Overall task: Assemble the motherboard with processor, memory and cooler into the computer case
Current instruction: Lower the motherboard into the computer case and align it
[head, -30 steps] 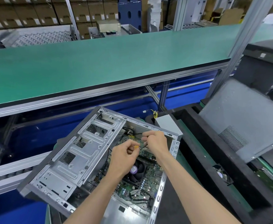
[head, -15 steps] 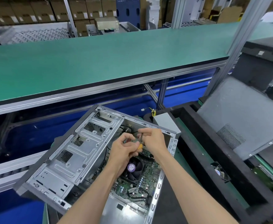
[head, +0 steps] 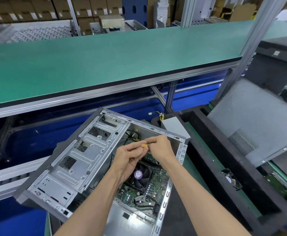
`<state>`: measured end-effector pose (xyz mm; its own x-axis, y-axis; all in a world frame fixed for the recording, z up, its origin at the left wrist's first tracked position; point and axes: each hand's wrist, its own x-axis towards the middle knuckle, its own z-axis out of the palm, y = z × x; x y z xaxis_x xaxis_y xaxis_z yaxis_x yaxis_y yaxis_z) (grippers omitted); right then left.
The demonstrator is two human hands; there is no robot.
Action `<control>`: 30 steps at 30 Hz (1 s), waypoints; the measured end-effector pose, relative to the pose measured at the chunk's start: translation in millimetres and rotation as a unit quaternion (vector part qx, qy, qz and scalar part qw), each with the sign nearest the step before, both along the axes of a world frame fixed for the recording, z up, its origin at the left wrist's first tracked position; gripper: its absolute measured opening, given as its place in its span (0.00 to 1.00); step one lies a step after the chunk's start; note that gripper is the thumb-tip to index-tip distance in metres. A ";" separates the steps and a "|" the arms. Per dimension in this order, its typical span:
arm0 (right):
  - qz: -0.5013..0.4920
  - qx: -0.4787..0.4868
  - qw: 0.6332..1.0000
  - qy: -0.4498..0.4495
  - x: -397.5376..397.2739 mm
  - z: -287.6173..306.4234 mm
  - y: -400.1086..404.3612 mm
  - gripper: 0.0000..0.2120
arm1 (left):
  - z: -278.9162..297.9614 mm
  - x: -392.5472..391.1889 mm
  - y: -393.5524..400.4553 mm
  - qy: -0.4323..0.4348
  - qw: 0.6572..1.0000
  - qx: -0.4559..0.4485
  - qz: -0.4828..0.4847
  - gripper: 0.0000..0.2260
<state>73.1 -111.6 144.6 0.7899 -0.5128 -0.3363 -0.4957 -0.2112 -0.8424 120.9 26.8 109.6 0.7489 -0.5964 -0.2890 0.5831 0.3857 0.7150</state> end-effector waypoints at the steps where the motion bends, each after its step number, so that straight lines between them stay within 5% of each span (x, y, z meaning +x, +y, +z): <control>1: 0.000 -0.002 1.000 0.000 -0.1 0.1 0.1 0.12 | -0.3 0.2 -0.3 -0.004 1.000 0.001 0.001 0.14; 15: 0.002 -0.014 1.000 -0.001 -1.8 -2.8 0.4 0.11 | 2.2 2.0 -3.9 -0.054 0.998 0.025 -0.001 0.13; 19: -0.034 -0.011 0.999 0.002 -0.6 -3.2 1.5 0.15 | 6.4 0.7 -2.0 -0.118 0.988 0.095 -0.015 0.13; 24: -0.086 0.027 0.995 -0.051 -1.4 2.4 3.0 0.20 | -1.6 -0.6 0.9 -0.252 0.908 0.332 -0.049 0.07; 28: -0.087 0.072 0.991 -0.079 -1.5 4.9 3.0 0.19 | -0.3 -5.3 -9.8 -0.343 0.849 0.396 -0.070 0.06; 30: -0.070 0.062 0.992 -0.084 -1.9 4.9 3.4 0.16 | 1.5 -7.6 -11.7 -0.346 0.846 0.398 -0.076 0.05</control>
